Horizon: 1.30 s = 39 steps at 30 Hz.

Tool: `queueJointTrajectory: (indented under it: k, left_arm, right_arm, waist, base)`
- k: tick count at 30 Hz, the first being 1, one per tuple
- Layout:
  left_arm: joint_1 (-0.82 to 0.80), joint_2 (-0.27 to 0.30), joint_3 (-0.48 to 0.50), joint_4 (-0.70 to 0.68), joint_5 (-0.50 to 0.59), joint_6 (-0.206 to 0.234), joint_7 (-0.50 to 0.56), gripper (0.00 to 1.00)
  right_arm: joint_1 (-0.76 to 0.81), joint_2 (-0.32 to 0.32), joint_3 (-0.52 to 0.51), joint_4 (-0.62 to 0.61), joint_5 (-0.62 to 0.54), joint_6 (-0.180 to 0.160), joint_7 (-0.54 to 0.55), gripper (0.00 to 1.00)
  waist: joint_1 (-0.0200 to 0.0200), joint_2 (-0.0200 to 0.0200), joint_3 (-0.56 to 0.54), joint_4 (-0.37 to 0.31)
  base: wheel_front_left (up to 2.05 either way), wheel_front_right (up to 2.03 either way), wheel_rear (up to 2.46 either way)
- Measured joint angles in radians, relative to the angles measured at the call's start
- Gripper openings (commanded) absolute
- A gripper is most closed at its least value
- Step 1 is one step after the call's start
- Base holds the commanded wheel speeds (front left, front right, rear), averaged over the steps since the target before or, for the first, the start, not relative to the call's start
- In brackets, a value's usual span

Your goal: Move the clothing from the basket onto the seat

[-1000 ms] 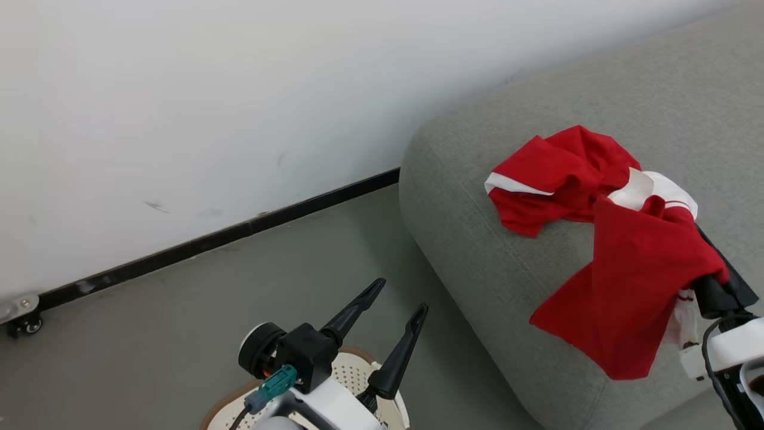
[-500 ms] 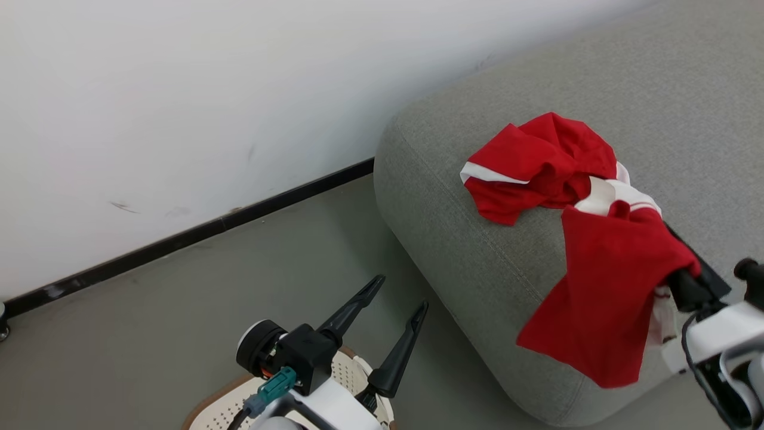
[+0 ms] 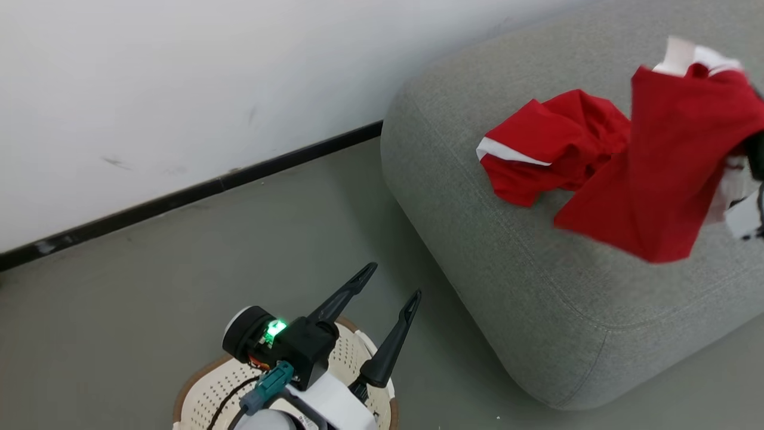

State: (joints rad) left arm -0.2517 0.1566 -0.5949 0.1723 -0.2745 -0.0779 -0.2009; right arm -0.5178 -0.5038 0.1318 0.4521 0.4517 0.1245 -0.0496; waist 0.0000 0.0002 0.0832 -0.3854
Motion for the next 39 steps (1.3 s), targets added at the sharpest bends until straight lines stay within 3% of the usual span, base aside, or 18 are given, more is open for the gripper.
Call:
queueJointTrajectory:
  k: [13, 19, 30, 39]
  left_arm:
    - [-0.088, 0.006, -0.024, -0.121, 0.059, 0.007, 0.062, 1.00]
    - [-0.106, 0.006, -0.040, -0.156, 0.069, 0.007, 0.086, 1.00]
    - [-0.176, 0.008, -0.084, -0.185, 0.094, -0.004, 0.135, 1.00]
    - [-0.214, 0.009, -0.107, -0.190, 0.103, -0.019, 0.157, 1.00]
  right_arm:
    - [-0.223, -0.094, -0.105, 0.179, -0.027, 0.000, 0.050, 0.00]
    - [-0.267, -0.143, -0.099, 0.256, -0.094, 0.000, 0.050, 0.00]
    - [-0.246, -0.074, -0.120, 0.430, -0.146, 0.000, 0.021, 0.00]
    - [-0.224, -0.063, -0.160, 0.526, -0.161, 0.000, -0.040, 0.00]
  waist:
    - [0.0001, 0.0000, 0.114, 0.049]
    - [0.0000, 0.0000, 0.169, 0.079]
    - [0.0000, -0.0002, 0.271, 0.126]
    - [0.0000, -0.0002, 0.341, 0.149]
  base:
    - [0.00, 0.00, 0.00]
    - [0.00, 0.00, 0.00]
    - [0.00, 0.00, 0.00]
    - [0.00, 0.00, 0.00]
